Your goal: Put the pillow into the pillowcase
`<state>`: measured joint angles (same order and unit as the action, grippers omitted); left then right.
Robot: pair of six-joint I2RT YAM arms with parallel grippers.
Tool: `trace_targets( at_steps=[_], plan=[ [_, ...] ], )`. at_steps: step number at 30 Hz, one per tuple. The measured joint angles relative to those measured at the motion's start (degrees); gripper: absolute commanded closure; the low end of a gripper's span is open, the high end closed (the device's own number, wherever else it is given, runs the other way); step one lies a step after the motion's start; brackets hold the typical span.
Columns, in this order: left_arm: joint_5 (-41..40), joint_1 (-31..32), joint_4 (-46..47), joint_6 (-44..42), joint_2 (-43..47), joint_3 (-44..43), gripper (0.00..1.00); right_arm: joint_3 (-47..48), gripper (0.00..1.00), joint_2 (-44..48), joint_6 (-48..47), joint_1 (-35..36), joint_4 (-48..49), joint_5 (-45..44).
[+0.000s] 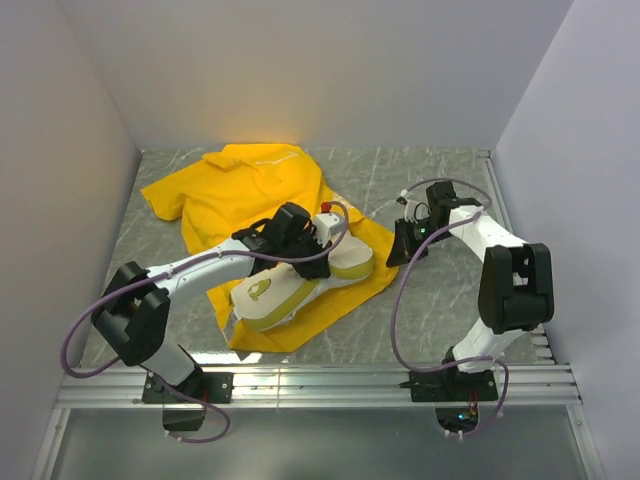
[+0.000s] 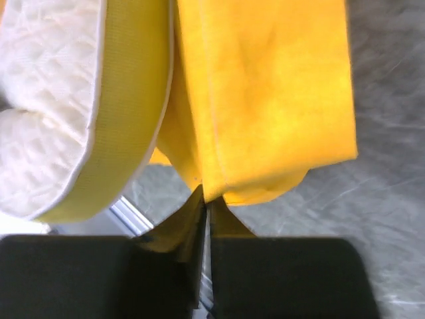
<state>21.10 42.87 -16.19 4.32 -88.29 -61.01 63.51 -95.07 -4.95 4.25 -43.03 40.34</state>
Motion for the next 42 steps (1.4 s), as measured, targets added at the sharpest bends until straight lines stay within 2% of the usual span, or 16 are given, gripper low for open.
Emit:
trace_targets(
  at_steps=[1, 2, 3, 4, 11, 18, 20, 21, 22, 24, 25, 30, 35, 38, 42],
  plan=[
    [0.2, 0.1, 0.2, -0.2, -0.2, 0.6, 1.00, 0.2, 0.38, -0.2, -0.6, 0.0, -1.1, 0.1],
    [0.2, 0.1, 0.3, -0.3, -0.5, 0.9, 1.00, 0.4, 0.24, -0.5, -1.0, -0.1, -2.5, -0.2],
    [0.2, 0.1, 0.4, -0.4, -0.7, 1.2, 1.00, 0.7, 0.18, -0.8, -1.7, -0.2, -3.3, -0.7],
    [0.1, 0.1, 0.5, -0.6, -1.0, 1.6, 1.00, 1.0, 0.03, -0.9, -1.9, -0.2, -3.3, -1.5],
    [1.1, 0.0, 0.7, -2.0, -1.4, 2.6, 1.00, 5.2, 0.00, -2.5, 0.3, 0.8, 2.3, -10.9],
    [1.5, -0.1, 0.9, -2.4, -0.8, 3.5, 1.00, 13.5, 0.00, -12.5, 2.5, 7.4, 8.1, -22.6],
    [1.5, -0.2, 0.9, -2.6, 0.0, 4.0, 1.00, 14.7, 0.08, -15.4, 2.5, 9.2, 8.8, -24.4],
    [1.2, -0.2, 1.0, -2.6, 0.7, 4.4, 1.00, 15.0, 0.16, -16.9, 2.5, 9.9, 8.7, -24.9],
    [0.9, -0.2, 1.0, -2.6, 1.4, 4.9, 1.00, 15.3, 0.41, -18.1, 1.9, 10.7, 8.5, -25.6],
    [-0.1, -0.3, 1.6, -2.3, 3.2, 6.1, 1.00, 16.2, 0.84, -18.8, 1.6, 11.3, 8.6, -24.5],
    [-0.9, -0.3, 1.8, -2.0, 3.8, 6.6, 1.00, 16.2, 1.00, -19.3, 1.6, 11.3, 8.1, -23.2],
    [-7.0, -0.1, 2.8, 0.0, 4.2, 7.0, 1.00, 13.4, 1.00, -18.6, 0.6, 10.9, 4.1, -9.7],
    [-17.6, 0.2, 3.7, 2.3, -0.7, 5.2, 1.00, 8.8, 1.00, -8.5, -2.5, 10.7, -1.8, 4.4],
    [-22.0, -0.1, 3.5, 3.7, -5.6, 2.4, 1.00, 8.3, 1.00, -1.1, -6.5, 10.0, -4.1, 6.9],
    [-23.1, -3.0, 3.6, 7.3, -11.8, -2.7, 1.00, 5.4, 1.00, 4.9, -9.8, 8.0, -5.6, 6.4]
  ],
)
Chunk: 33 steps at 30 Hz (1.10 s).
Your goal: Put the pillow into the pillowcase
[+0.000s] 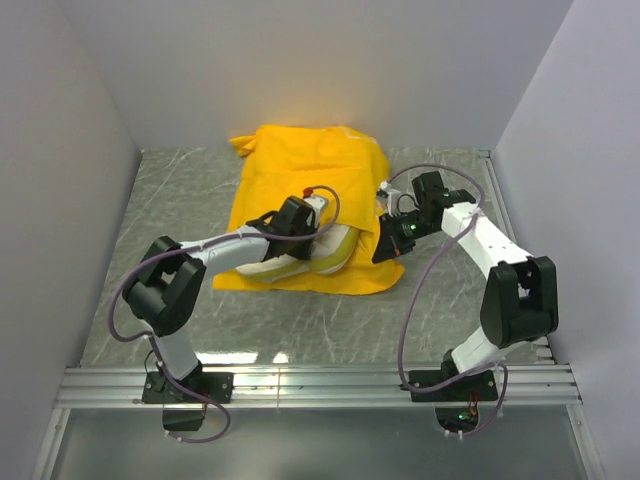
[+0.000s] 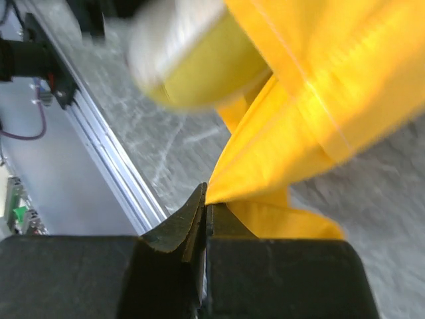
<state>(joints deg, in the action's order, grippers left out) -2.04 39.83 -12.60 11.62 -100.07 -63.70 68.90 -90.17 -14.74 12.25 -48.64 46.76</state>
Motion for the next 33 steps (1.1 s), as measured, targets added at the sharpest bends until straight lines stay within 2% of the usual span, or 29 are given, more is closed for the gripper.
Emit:
trace_targets(
  at_steps=[4, 7, 10, 13, 15, 17, 21, 24, 26, 29, 33],
  plan=[
    [1.2, -4.0, 0.8, 2.8, -0.5, -1.2, 1.00, -0.7, 1.00, -2.4, -1.7, -0.7, -2.2, -1.2],
    [2.3, -3.7, -0.7, 4.0, 0.5, -1.2, 1.00, -1.1, 1.00, -6.1, -1.1, -0.9, -2.2, -4.1],
    [1.6, -0.1, -3.0, 4.6, 2.0, -1.2, 1.00, -0.9, 1.00, -8.7, 0.7, -1.0, -2.1, -6.6],
    [0.6, 6.3, -3.6, 4.9, 4.7, -0.9, 1.00, 0.8, 1.00, -11.0, 2.4, -0.8, -2.7, -6.8],
    [0.7, 10.3, -4.0, 5.3, 7.0, -0.9, 1.00, 2.2, 1.00, -11.9, 2.4, 0.0, -3.7, -5.9],
    [0.7, 11.3, -6.7, 5.6, 9.7, -0.5, 0.99, 2.3, 1.00, -11.3, 1.1, 2.1, -5.7, -3.5],
    [2.3, 4.5, -14.5, 4.7, 13.7, -0.2, 1.00, 0.2, 1.00, -8.4, -3.0, 9.2, -6.4, 2.4],
    [2.6, -3.4, -17.2, 0.3, 14.4, 0.6, 0.99, -2.5, 1.00, -5.4, -5.5, 13.3, -4.9, 7.2],
    [2.6, -6.5, -17.3, -4.2, 15.0, 2.9, 0.99, -3.7, 1.00, -4.5, -7.6, 15.3, -3.9, 10.5],
    [3.7, -8.6, -16.7, -11.5, 16.9, 7.7, 0.99, -3.8, 1.00, -4.2, -12.2, 20.9, -3.3, 13.2],
    [8.1, -9.2, -16.3, -18.7, 21.0, 13.4, 1.00, -3.1, 1.00, -3.4, -17.3, 34.7, -3.1, 13.5]
  ],
)
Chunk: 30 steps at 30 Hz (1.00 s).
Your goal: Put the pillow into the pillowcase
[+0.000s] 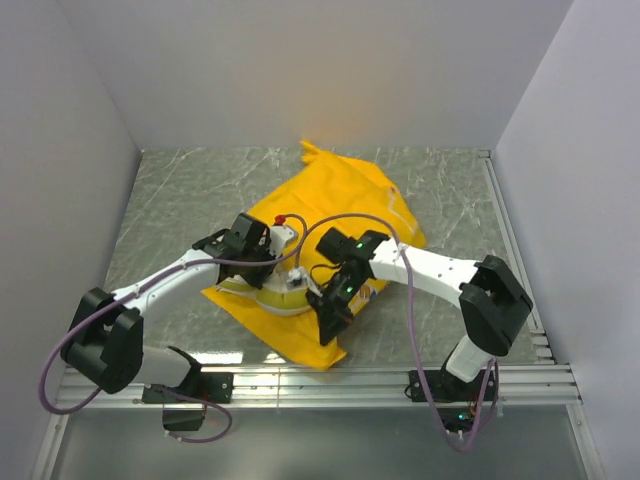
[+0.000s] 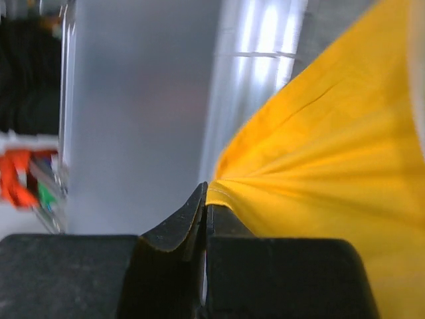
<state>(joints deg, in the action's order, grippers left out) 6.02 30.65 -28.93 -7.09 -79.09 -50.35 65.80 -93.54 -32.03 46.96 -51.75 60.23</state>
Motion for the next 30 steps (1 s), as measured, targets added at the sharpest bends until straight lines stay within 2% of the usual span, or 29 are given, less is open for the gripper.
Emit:
trace_targets(
  at_steps=[3, 5, 6, 9, 10, 11, 12, 15, 17, 21, 24, 28, 29, 30],
  plan=[
    [4.6, -0.1, 1.4, -3.5, 2.7, 3.1, 0.99, 1.2, 1.00, 0.0, -3.1, 5.7, -2.6, 0.8],
    [7.2, -0.5, 4.4, -5.3, 3.1, 4.3, 1.00, 2.3, 0.82, -0.2, -4.1, 6.6, -5.1, 1.5],
    [8.1, -0.9, 5.9, -5.8, 3.1, 4.7, 0.99, 3.0, 0.63, -0.5, -4.0, 6.3, -6.0, 1.9],
    [8.3, -3.4, 11.8, -8.1, 0.5, 4.7, 0.90, 4.4, 0.33, -1.0, 0.2, 3.7, -8.6, 4.7],
    [8.3, -4.3, 12.9, -8.3, -1.0, 3.9, 0.86, 4.4, 0.30, -0.6, 1.9, 2.5, -7.9, 4.4],
    [8.5, -5.2, 13.6, -8.4, -2.5, 2.9, 0.80, 4.4, 0.28, 0.0, 4.3, 0.4, -7.0, 3.6],
    [8.8, -6.1, 14.3, -8.4, -4.0, 1.7, 0.65, 4.4, 0.26, 0.9, 6.9, -2.6, -5.5, 2.1],
    [11.8, -9.5, 14.5, -7.5, -7.1, -2.3, 0.50, 4.6, 0.25, 5.9, 15.3, -12.9, 0.6, -4.9],
    [15.3, -13.1, 14.7, -6.0, -7.6, -4.4, 0.48, 5.7, 0.24, 8.9, 19.6, -17.0, 3.7, -10.7],
    [20.6, -21.3, 14.2, -3.0, -7.2, -6.4, 0.47, 9.9, 0.21, 11.8, 24.9, -19.4, 9.6, -26.3],
    [20.9, -23.9, 12.0, -2.6, -6.8, -6.6, 0.44, 14.4, 0.24, 8.3, 25.4, -23.4, 11.9, -33.2],
    [21.7, -24.5, 8.9, -3.5, -5.6, -6.6, 0.41, 19.3, 0.24, -0.5, 25.7, -29.7, 16.5, -37.9],
    [22.1, -24.8, 8.0, -4.6, -4.9, -6.6, 0.35, 20.5, 0.24, -3.1, 26.2, -30.3, 17.0, -38.5],
    [22.6, -25.0, 6.8, -5.9, -3.9, -6.6, 0.24, 22.1, 0.24, -5.9, 26.8, -30.4, 17.2, -38.9]
  ],
)
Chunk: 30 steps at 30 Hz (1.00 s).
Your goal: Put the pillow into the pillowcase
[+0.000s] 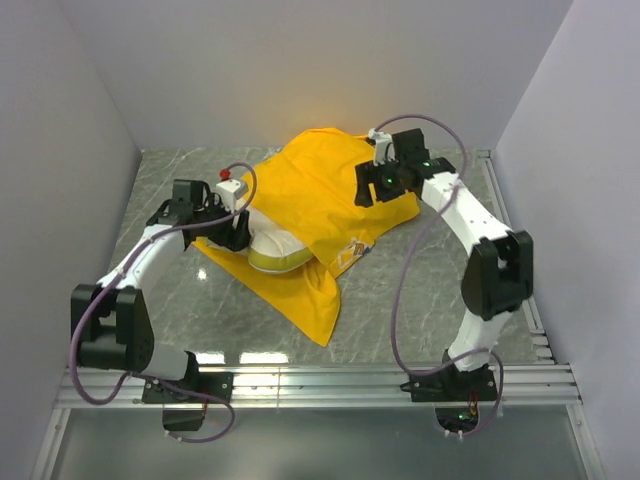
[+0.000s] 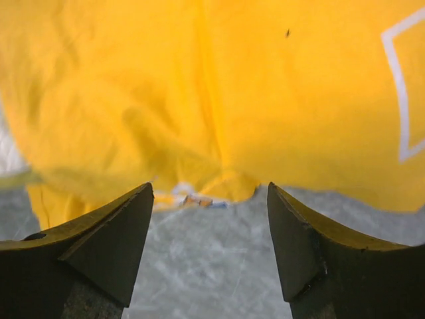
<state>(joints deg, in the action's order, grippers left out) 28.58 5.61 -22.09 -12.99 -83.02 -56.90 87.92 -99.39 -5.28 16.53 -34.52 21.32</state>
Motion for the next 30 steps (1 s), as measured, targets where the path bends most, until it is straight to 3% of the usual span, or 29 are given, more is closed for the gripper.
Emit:
trace_targets(
  at_steps=[1, 2, 3, 5, 9, 13, 17, 22, 23, 25, 30],
  plan=[
    [0.6, -0.4, -1.4, -1.6, 1.3, 0.0, 0.21, 1.9, 0.24, -2.6, 0.6, 0.2, 0.3, -0.3],
    [1.3, -1.0, -3.1, -3.3, 2.8, 0.0, 0.03, 3.8, 0.24, -5.3, 1.1, 0.7, 0.8, -0.5],
    [2.1, -1.9, -5.0, -5.6, 4.3, -0.1, 0.01, 5.6, 0.24, -7.6, 1.4, 1.1, 1.3, -0.9],
    [4.0, -4.8, -9.9, -8.5, 6.7, -1.2, 0.01, 8.7, 0.24, -11.7, 1.6, 2.1, 2.8, -2.1],
    [6.6, -12.6, -18.6, -11.8, 7.0, -6.7, 0.01, 14.9, 0.38, -19.4, 1.3, 3.2, 3.4, -4.1],
    [7.4, -15.2, -23.0, -8.9, -0.2, -11.9, 0.21, 13.9, 0.43, -23.6, 1.4, 4.2, 3.2, -3.6],
    [7.8, -14.7, -23.1, -2.2, -11.6, -13.1, 0.43, -0.7, 0.44, -18.4, 3.5, 5.4, 8.7, 0.6],
    [7.1, -11.5, -18.8, 3.8, -18.9, -13.0, 0.44, -12.9, 0.39, -6.3, 8.0, 8.5, 8.8, 8.2],
    [7.2, -10.6, -17.8, 4.9, -19.0, -13.1, 0.42, -14.4, 0.34, -4.0, 9.1, 9.1, 8.3, 10.2],
    [7.8, -7.9, -15.1, 8.2, -19.0, -13.2, 0.40, -15.5, 0.32, -0.1, 10.7, 10.2, 7.0, 12.3],
    [12.1, -3.5, -5.9, 16.0, -17.8, -12.2, 0.17, -9.5, 0.32, 4.5, 9.8, 10.1, 2.4, 6.1]
  ],
)
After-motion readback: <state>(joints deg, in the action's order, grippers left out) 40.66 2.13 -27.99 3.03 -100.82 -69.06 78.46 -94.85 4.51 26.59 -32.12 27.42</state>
